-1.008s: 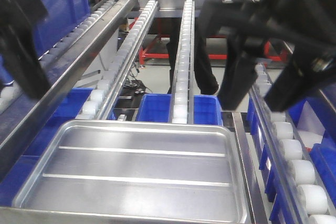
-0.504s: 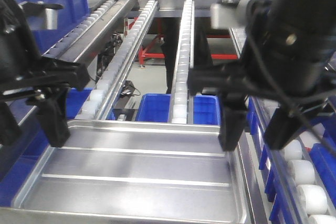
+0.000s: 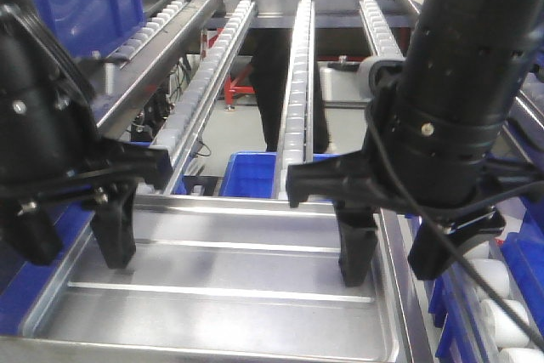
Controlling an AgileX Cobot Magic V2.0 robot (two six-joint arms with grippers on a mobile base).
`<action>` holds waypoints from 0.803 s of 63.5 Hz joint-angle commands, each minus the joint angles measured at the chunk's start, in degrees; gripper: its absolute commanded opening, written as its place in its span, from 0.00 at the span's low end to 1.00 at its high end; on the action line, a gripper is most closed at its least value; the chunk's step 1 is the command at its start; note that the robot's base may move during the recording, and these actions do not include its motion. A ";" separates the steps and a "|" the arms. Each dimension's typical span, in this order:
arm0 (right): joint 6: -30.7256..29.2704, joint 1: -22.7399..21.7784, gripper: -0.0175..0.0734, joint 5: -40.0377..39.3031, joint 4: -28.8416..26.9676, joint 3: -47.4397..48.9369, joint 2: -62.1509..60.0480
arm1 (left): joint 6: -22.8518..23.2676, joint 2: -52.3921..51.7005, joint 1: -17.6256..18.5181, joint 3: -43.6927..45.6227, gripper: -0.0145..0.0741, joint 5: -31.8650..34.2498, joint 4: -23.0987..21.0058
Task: Grab silver tray and stack on right shelf
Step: 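Close both grippers on opposite rims of the silver tray, then lift the silver tray up off the shelf with both grippers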
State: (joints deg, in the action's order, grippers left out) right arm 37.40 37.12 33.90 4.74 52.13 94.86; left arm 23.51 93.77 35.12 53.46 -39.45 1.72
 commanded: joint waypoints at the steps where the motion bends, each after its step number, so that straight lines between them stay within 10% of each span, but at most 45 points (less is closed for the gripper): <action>1: -0.05 -0.42 0.69 -1.88 0.18 1.66 -0.94 | 0.57 -0.90 0.04 1.62 0.52 1.79 -0.15; 20: -0.05 -0.42 0.66 -2.68 0.18 1.66 0.54 | 0.57 0.23 0.04 1.62 0.49 2.15 0.48; 40: -0.11 -0.42 0.23 -2.68 0.18 1.66 0.54 | 0.57 0.23 0.04 1.62 0.07 2.38 1.13; 51: -0.11 -0.42 0.26 -2.57 0.23 1.66 0.54 | 0.85 0.23 0.04 1.72 0.06 3.39 1.36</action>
State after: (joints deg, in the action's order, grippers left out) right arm 38.37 36.73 33.39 4.06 53.12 96.22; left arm 24.45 95.19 34.73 54.07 -39.72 4.29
